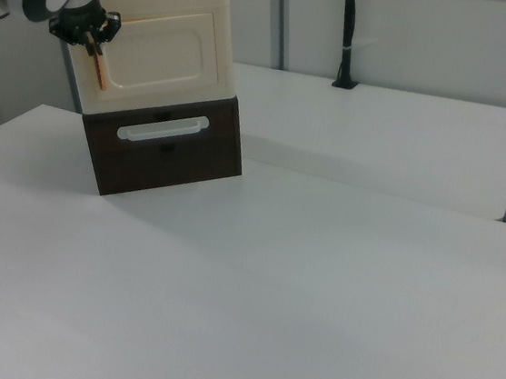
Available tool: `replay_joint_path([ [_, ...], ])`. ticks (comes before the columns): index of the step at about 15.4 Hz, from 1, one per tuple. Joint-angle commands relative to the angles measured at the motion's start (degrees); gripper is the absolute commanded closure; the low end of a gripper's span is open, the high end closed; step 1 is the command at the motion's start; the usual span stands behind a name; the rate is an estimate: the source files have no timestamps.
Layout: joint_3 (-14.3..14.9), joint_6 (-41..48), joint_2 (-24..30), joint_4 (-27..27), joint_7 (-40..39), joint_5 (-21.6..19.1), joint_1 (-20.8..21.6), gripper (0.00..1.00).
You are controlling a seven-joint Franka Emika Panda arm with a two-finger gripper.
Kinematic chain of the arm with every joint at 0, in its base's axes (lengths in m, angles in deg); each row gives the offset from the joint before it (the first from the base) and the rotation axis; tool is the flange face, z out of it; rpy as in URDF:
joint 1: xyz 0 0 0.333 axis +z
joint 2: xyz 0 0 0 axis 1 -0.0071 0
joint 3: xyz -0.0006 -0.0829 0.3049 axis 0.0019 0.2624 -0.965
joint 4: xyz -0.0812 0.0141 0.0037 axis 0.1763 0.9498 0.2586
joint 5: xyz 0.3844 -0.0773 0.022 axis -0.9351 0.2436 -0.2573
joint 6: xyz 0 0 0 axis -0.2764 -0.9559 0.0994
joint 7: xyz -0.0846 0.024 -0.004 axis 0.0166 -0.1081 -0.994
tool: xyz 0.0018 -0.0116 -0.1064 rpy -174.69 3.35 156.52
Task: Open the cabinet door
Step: 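Pull the handle outward, swinging the cream door open on its hinge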
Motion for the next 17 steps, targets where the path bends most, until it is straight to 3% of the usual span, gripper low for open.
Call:
replay_joint_path([
  [1, -0.21, 6.19, 5.11, -3.10, 0.94, 0.95, -3.55, 1.00],
  [5, -0.21, 10.76, 6.25, -3.10, 1.03, 0.60, -6.89, 0.99],
  [7, 0.05, 13.30, 6.78, -3.10, 0.94, 0.42, -9.26, 0.93],
  [8, 0.31, 14.80, 6.96, -2.84, 0.85, 0.33, -10.49, 0.85],
  [10, 0.75, 16.65, 7.05, -2.58, 0.41, 0.25, -13.30, 0.59],
  [12, 1.80, 17.01, 6.96, -2.49, 0.50, 0.25, -16.11, 0.24],
  [13, 2.50, 16.92, 6.70, -2.49, 0.32, 0.16, -17.43, 0.00],
  [17, 2.95, 14.21, 5.12, -2.40, 0.06, 0.33, -23.05, 0.00],
])
